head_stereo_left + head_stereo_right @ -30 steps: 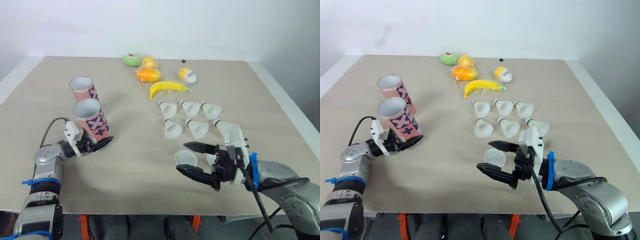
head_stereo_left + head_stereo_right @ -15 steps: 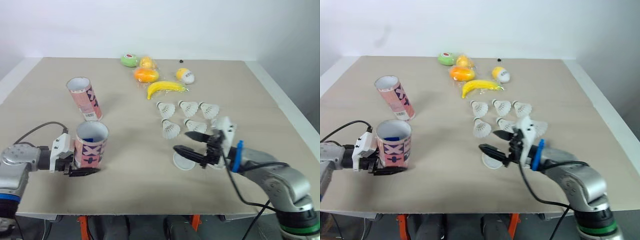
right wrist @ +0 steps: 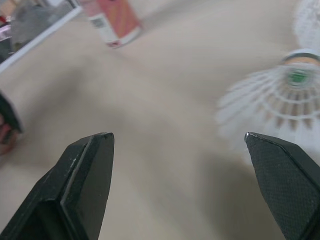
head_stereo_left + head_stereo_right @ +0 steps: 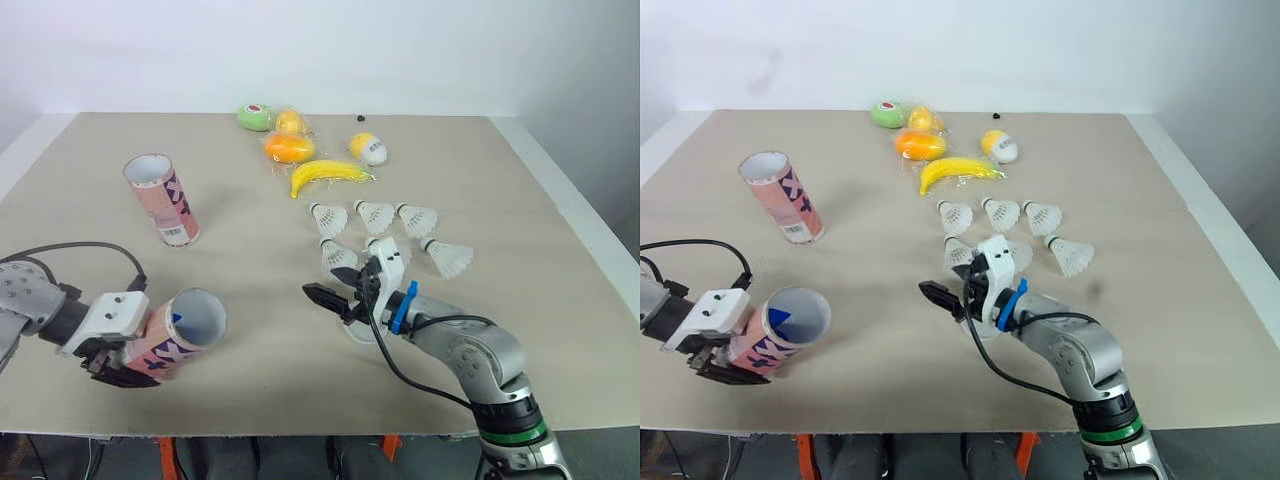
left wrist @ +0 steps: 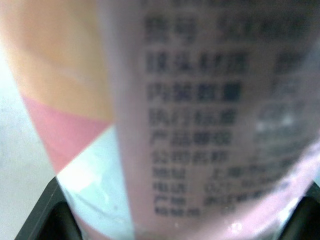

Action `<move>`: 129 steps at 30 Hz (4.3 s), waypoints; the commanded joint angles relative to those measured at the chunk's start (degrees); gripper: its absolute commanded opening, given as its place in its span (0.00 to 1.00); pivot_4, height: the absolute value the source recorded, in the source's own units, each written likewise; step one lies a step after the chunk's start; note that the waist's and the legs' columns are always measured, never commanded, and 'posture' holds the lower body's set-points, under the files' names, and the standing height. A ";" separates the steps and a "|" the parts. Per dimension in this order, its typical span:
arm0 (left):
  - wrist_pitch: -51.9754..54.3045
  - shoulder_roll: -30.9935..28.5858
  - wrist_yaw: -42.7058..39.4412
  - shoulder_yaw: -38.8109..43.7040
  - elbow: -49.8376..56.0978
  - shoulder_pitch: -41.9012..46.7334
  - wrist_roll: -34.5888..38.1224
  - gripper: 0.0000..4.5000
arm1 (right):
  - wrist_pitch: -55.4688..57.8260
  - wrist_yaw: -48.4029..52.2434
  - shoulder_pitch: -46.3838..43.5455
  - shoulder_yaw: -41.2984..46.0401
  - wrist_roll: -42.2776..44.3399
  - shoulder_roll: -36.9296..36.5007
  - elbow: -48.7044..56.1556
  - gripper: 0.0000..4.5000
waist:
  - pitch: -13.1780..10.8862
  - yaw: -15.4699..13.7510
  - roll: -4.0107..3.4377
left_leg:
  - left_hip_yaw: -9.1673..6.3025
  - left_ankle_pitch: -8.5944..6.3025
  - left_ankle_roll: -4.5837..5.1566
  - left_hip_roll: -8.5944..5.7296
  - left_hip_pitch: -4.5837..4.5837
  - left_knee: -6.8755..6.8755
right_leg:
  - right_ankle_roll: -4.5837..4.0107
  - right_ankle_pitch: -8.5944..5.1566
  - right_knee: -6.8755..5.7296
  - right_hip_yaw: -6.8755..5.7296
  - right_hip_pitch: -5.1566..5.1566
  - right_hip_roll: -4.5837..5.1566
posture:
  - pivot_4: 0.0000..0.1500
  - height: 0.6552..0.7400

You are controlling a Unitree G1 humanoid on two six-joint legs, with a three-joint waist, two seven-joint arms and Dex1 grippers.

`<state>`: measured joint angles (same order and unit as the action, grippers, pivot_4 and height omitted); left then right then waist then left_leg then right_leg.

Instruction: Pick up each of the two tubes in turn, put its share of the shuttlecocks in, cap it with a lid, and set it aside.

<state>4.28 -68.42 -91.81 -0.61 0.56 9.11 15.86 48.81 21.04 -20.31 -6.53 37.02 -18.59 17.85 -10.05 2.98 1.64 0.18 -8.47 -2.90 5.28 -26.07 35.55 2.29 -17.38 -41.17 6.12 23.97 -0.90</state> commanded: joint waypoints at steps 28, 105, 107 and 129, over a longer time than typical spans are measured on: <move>1.45 4.22 5.56 0.08 6.15 -5.18 -0.76 0.75 | -6.02 1.65 -8.89 -5.74 -21.16 0.58 -5.30 0.01 | 0.18 -0.44 -0.38 | 0.17 0.00 0.00 -0.17 -0.02 0.22 | 0.12 -0.03 0.00 0.15 -0.06 0.20 | 1.00 0.46; 3.19 13.53 2.48 -6.07 -2.01 7.38 -3.78 0.75 | -15.30 16.10 -33.40 -5.18 -27.93 5.28 -41.55 0.99 | 0.26 -2.29 -1.06 | 1.26 0.23 0.53 -0.54 -0.27 0.70 | 0.78 -0.34 0.13 -0.26 -0.41 1.43 | 1.00 0.46; 3.22 13.80 2.57 -6.18 -2.09 7.57 -3.82 0.75 | -16.19 15.41 -32.99 -6.02 -29.90 3.94 -41.90 0.99 | 0.26 -2.30 -1.06 | 1.26 0.24 0.54 -0.55 -0.27 0.70 | 0.78 -0.34 0.14 -0.27 -0.40 1.43 | 1.00 0.46; 3.56 14.96 3.03 -5.54 -1.30 7.12 -3.90 0.75 | -19.76 7.39 -34.97 -2.95 -36.27 4.13 -50.50 0.99 | 0.25 -2.29 -1.06 | 1.35 0.33 0.71 -0.64 -0.34 0.72 | 0.79 -0.35 0.19 -0.24 -0.49 1.54 | 1.00 0.46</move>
<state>7.65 -54.93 -90.51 -3.74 -1.56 17.18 12.34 29.60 29.31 -53.62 -11.01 0.72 -14.87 -33.20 -9.80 0.69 0.58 1.53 -8.13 -2.19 4.65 -26.42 36.26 3.09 -17.73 -40.98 5.88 23.49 0.64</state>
